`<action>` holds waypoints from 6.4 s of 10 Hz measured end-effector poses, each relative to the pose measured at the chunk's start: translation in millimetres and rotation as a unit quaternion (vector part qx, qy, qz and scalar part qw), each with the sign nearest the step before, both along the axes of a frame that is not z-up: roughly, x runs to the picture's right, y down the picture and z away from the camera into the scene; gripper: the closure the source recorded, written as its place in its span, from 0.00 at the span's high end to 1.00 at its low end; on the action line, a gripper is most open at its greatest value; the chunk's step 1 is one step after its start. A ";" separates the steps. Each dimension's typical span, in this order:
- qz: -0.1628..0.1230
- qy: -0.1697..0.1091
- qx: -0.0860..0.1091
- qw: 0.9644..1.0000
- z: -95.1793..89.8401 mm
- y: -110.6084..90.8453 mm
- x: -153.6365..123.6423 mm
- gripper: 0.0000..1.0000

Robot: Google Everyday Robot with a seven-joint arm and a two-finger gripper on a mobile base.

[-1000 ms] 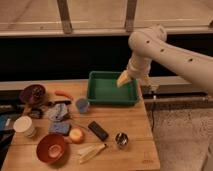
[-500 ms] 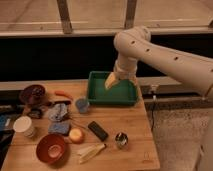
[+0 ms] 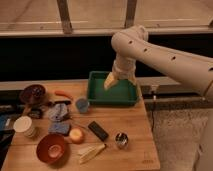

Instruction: Place sponge in table surface

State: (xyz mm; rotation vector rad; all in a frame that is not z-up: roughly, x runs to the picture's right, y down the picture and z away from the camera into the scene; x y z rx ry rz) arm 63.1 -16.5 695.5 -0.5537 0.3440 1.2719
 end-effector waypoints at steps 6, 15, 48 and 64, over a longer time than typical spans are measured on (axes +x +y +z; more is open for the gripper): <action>-0.105 -0.099 -0.006 0.990 16.6 7.7 -142.7 0.80; -0.155 -0.154 -0.010 0.976 13.0 19.7 -197.9 0.80; -0.206 -0.300 -0.211 0.907 112.1 219.2 -354.1 0.80; -0.224 -0.293 -0.213 0.905 110.3 245.3 -374.5 0.17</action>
